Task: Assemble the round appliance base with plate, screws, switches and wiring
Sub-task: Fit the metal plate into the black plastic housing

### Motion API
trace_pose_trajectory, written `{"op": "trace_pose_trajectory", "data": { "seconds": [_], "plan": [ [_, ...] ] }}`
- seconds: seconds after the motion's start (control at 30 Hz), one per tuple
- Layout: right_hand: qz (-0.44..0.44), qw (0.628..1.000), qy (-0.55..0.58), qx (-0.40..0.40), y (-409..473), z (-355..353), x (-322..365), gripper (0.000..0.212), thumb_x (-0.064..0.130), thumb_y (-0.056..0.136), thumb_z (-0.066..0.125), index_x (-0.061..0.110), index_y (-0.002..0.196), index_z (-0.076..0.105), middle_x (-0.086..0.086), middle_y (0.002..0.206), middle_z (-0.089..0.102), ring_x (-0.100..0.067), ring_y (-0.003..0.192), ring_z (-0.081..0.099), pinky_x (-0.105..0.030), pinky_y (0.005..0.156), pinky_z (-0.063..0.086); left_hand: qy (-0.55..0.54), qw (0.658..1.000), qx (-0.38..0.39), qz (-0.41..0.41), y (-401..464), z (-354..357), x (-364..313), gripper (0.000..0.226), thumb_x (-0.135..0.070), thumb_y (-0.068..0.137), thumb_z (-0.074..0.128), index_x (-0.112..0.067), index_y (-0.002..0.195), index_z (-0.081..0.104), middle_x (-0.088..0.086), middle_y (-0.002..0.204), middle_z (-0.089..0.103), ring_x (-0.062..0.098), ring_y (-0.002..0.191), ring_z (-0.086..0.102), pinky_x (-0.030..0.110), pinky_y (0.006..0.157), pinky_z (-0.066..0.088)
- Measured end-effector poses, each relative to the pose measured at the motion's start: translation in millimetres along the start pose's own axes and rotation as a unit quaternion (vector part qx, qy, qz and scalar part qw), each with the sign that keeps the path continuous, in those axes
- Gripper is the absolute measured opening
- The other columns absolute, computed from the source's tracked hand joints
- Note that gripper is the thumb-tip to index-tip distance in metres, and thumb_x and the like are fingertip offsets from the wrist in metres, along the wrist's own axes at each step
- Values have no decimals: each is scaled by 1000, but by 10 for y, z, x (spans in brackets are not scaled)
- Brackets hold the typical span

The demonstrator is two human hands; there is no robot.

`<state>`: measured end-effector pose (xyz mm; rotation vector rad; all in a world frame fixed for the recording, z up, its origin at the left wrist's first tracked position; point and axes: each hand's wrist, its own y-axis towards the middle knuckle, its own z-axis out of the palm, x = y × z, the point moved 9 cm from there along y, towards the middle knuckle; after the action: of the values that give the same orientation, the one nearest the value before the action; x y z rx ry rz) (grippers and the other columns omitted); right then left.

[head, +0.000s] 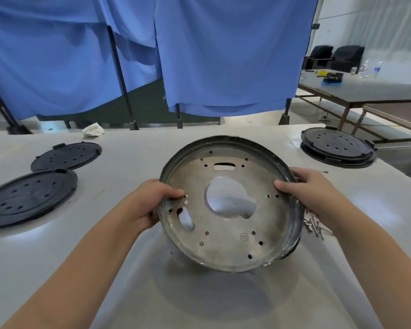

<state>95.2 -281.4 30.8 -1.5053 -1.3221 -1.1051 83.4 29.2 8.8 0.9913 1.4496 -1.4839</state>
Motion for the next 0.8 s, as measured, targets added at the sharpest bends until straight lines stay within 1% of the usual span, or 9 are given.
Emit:
{"op": "trace_pose_trajectory", "data": {
  "seconds": [0.1, 0.17, 0.2, 0.3, 0.33, 0.47, 0.53, 0.63, 0.8],
  "plan": [
    [14, 996, 76, -34, 36, 29, 38, 13, 17, 82, 71, 21, 95, 72, 0, 75, 75, -22, 64, 70, -36, 61, 57, -48, 997, -41, 41, -20, -87, -5, 18, 10, 84, 59, 8, 102, 62, 16, 71, 69, 24, 57, 68, 31, 54, 58],
    [18, 994, 107, -31, 24, 107, 22, 17, 21, 82, 72, 22, 99, 70, 0, 78, 75, -20, 62, 69, -27, 50, 52, -76, 994, -60, 50, -54, -131, 35, 17, 9, 84, 60, 7, 101, 63, 14, 69, 70, 24, 57, 68, 31, 56, 58],
    [19, 993, 114, -21, 10, 162, 0, 20, 22, 82, 73, 21, 102, 69, 1, 82, 75, -19, 66, 70, -26, 49, 53, -92, 992, -69, 53, -67, -151, 66, 17, 9, 84, 60, 6, 100, 63, 14, 69, 71, 23, 57, 68, 31, 57, 58],
    [34, 990, 138, 23, -63, 360, -127, 30, 21, 80, 75, 23, 108, 64, 3, 92, 74, -21, 83, 71, -39, 72, 59, -138, 983, -96, 70, -109, -199, 143, 16, 8, 85, 59, 4, 101, 63, 13, 73, 72, 23, 60, 69, 31, 58, 58],
    [42, 987, 147, 37, -85, 423, -177, 34, 19, 79, 76, 25, 110, 63, 2, 93, 74, -22, 85, 71, -41, 74, 59, -148, 981, -99, 79, -121, -195, 155, 15, 8, 86, 58, 3, 99, 63, 12, 72, 72, 22, 59, 69, 30, 57, 58],
    [53, 980, 189, 35, -126, 535, -263, 43, 12, 76, 77, 27, 111, 57, -2, 98, 72, -21, 78, 73, -32, 59, 58, -162, 975, -99, 112, -185, -156, 158, 11, 6, 87, 59, -2, 93, 64, 8, 69, 74, 19, 60, 72, 27, 55, 59],
    [36, 980, 196, 26, -124, 516, -240, 43, 10, 78, 75, 24, 113, 57, -3, 98, 72, -19, 77, 73, -29, 57, 57, -158, 975, -100, 121, -214, -142, 148, 12, 5, 87, 60, -3, 94, 66, 9, 72, 75, 19, 63, 72, 26, 54, 57],
    [17, 975, 217, 38, -127, 503, -204, 41, 5, 79, 72, 23, 113, 57, 0, 89, 74, -18, 76, 73, -26, 55, 56, -141, 975, -106, 134, -255, -122, 119, 13, 4, 86, 62, -7, 92, 67, 6, 72, 75, 17, 63, 72, 24, 52, 55],
    [17, 972, 223, 65, -126, 507, -197, 39, 3, 80, 69, 23, 111, 56, 1, 84, 74, -19, 73, 73, -26, 54, 56, -129, 976, -119, 131, -278, -121, 114, 12, 3, 86, 64, -9, 90, 67, 4, 70, 74, 17, 62, 71, 26, 54, 57]
  ]
}}
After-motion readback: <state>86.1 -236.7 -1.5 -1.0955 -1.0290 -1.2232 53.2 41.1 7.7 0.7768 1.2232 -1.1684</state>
